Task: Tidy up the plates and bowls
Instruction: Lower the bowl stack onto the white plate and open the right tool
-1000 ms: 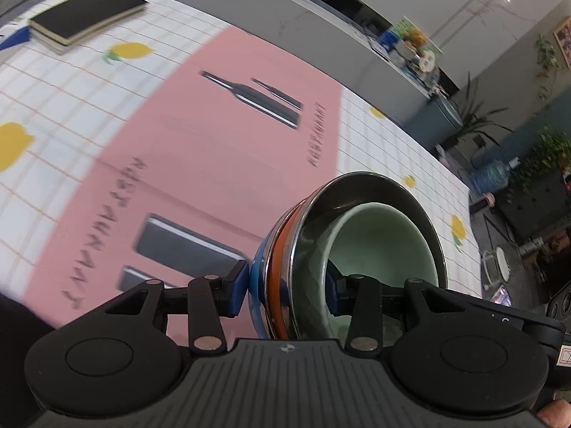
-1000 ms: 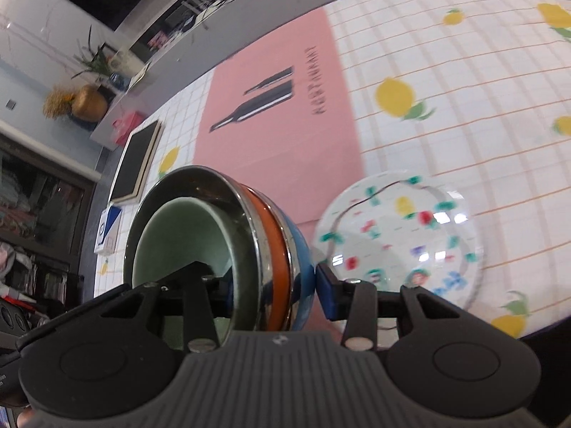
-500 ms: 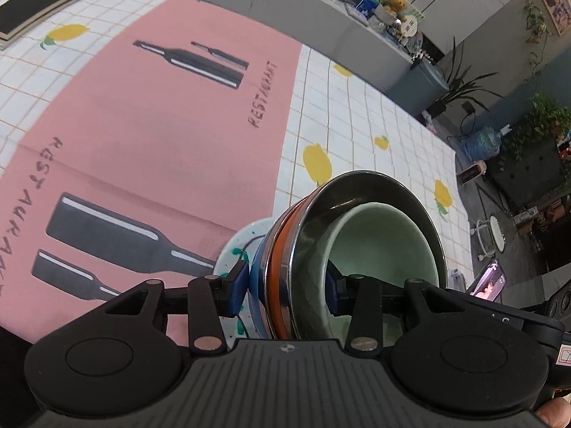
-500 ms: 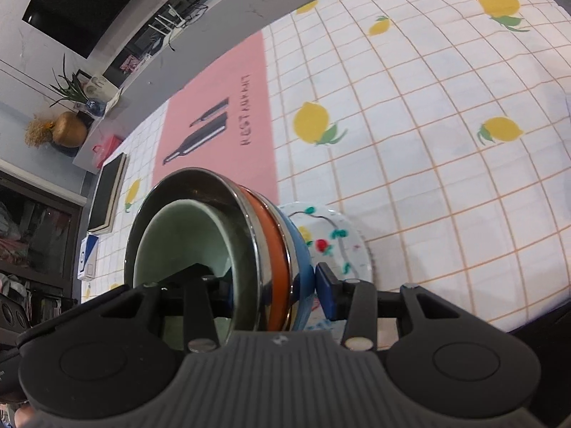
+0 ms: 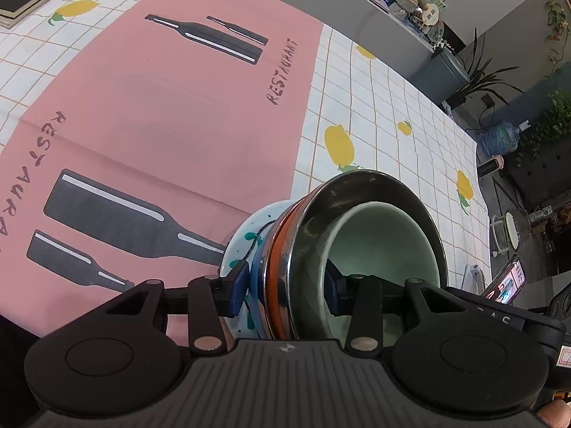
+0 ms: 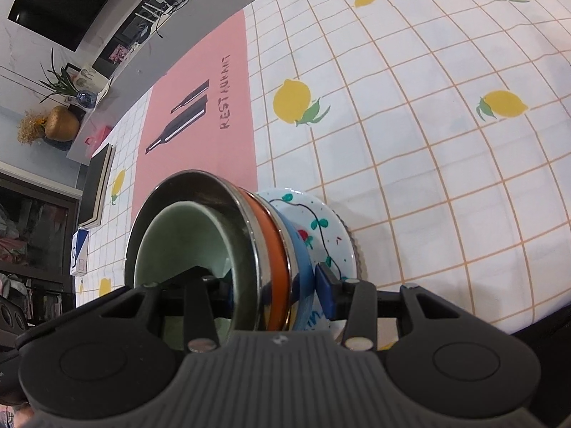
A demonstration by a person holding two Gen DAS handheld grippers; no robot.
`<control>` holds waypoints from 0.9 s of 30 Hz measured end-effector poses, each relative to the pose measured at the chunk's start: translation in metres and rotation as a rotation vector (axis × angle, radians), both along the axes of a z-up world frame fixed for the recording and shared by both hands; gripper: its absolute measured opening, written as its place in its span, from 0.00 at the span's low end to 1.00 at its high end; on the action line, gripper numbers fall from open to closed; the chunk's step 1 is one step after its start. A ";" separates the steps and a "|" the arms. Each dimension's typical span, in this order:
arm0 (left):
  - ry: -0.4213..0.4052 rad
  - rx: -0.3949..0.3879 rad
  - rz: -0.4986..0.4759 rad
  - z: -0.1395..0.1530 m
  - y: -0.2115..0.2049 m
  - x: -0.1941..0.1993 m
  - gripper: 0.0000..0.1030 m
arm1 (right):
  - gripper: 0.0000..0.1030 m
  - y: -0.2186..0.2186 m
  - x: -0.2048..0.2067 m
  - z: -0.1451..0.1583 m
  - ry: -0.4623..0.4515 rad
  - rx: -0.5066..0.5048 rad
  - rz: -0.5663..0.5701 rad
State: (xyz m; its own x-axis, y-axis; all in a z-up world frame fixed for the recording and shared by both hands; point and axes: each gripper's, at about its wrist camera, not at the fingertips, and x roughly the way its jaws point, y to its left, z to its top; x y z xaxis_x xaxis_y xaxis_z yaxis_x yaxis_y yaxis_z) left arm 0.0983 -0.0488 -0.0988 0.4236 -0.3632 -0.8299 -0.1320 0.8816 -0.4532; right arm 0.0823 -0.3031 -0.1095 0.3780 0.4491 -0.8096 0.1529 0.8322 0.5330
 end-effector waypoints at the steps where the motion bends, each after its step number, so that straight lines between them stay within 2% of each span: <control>1: 0.001 -0.002 0.000 0.000 0.000 0.000 0.47 | 0.40 0.000 -0.001 0.001 -0.002 -0.007 0.002; 4: 0.004 -0.016 0.004 -0.002 0.001 0.001 0.47 | 0.41 0.002 -0.002 0.003 -0.012 -0.021 0.004; 9: 0.007 -0.030 0.002 -0.003 0.004 0.002 0.47 | 0.49 0.002 -0.002 0.008 -0.036 -0.022 0.004; 12: -0.007 -0.032 0.011 0.000 0.005 0.001 0.48 | 0.61 0.005 -0.003 0.016 -0.073 -0.054 0.007; 13: -0.018 -0.031 0.011 0.002 0.005 0.001 0.52 | 0.62 0.006 -0.003 0.019 -0.086 -0.068 0.010; 14: -0.032 -0.031 0.010 0.004 0.005 0.001 0.57 | 0.62 0.007 -0.004 0.021 -0.098 -0.081 0.013; 20: -0.120 0.009 -0.024 0.026 0.002 -0.003 0.62 | 0.68 0.006 -0.008 0.036 -0.162 -0.132 0.013; 27: -0.303 0.143 -0.130 0.067 -0.011 -0.025 0.62 | 0.73 0.014 -0.029 0.069 -0.328 -0.253 0.060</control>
